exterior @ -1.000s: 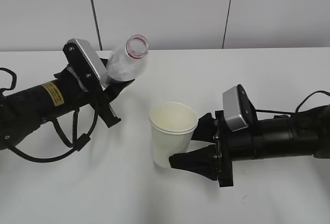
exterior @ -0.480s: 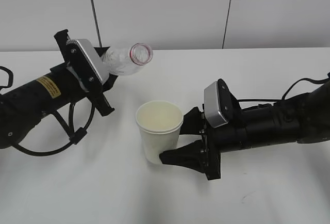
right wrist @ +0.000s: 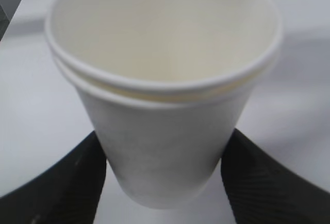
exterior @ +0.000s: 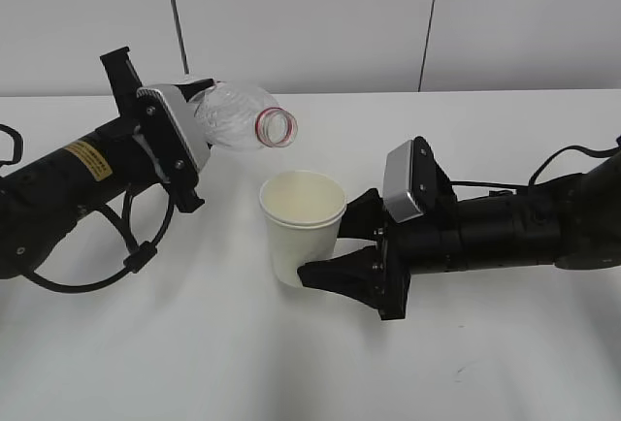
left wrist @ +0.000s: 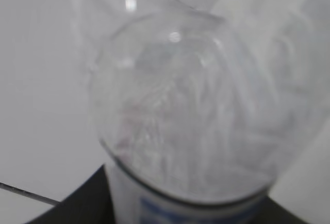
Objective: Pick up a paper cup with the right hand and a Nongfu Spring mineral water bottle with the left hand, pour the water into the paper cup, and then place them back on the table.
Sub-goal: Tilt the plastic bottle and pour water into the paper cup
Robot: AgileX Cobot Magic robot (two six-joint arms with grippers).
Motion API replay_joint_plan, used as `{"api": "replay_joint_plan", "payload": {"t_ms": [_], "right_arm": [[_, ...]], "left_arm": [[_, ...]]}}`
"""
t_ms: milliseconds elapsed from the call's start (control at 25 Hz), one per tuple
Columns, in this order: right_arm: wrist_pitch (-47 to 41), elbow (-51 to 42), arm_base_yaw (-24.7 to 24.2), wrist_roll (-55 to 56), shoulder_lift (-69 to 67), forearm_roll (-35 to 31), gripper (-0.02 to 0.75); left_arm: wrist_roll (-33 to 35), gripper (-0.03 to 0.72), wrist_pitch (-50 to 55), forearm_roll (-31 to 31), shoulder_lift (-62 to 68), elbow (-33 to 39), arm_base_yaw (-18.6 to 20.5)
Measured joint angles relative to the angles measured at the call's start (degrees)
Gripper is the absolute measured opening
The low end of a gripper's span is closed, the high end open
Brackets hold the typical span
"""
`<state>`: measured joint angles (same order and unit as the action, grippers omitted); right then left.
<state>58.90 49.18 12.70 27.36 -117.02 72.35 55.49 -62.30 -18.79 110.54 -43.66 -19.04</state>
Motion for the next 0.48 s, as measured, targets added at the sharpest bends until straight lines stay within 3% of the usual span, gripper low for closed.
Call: {"api": "replay_joint_plan", "payload": {"t_ms": [480], "right_arm": [[0.0,0.0,0.0,-0.1,0.0,1.4,0.502]], "left_arm": [[5.1,0.274,0.0,0.4,0.0,0.0,0.0]]}}
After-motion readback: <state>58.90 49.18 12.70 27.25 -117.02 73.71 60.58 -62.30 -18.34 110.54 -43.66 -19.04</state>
